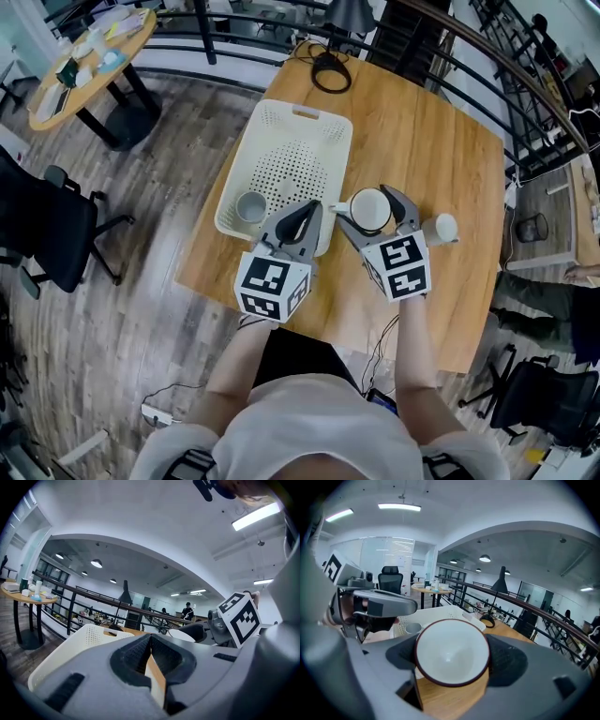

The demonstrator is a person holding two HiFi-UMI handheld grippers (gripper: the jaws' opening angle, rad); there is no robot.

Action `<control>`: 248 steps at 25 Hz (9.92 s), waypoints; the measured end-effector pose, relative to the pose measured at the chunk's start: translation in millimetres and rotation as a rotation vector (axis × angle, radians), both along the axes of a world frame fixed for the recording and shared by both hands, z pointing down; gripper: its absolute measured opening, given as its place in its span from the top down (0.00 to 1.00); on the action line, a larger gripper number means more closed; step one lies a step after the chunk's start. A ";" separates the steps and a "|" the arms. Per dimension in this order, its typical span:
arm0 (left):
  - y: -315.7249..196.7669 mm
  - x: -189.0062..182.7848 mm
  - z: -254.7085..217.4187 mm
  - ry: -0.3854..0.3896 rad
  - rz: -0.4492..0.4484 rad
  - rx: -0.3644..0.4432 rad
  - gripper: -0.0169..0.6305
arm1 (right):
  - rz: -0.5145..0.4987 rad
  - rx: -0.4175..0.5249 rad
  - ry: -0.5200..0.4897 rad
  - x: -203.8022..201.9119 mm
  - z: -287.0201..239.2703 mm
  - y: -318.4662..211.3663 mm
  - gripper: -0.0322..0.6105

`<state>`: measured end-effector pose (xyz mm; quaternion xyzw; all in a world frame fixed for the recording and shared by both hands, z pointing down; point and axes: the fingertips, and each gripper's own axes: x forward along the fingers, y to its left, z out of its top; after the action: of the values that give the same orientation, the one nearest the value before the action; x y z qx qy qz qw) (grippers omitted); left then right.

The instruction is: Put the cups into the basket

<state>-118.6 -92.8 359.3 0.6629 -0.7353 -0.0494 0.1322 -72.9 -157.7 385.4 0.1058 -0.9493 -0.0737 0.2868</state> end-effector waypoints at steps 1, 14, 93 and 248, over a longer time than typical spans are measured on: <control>0.7 -5.4 0.0 0.001 -0.010 0.000 0.96 | -0.009 0.001 -0.001 -6.5 -0.8 0.3 0.30; 13.7 -82.0 5.7 0.017 -0.152 -0.001 0.96 | -0.138 0.011 0.016 -91.0 3.2 7.2 0.30; 33.1 -201.1 22.7 0.029 -0.316 0.123 0.96 | -0.534 -0.105 0.314 -234.6 171.3 52.3 0.30; -189.8 215.8 106.4 0.016 0.383 -0.105 0.96 | 0.167 -0.204 0.211 213.6 164.9 -195.1 0.18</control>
<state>97.1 -282.7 465.7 0.7825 -0.5961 0.0097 0.1796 140.7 -352.8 550.4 0.1464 -0.9043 0.0366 0.3994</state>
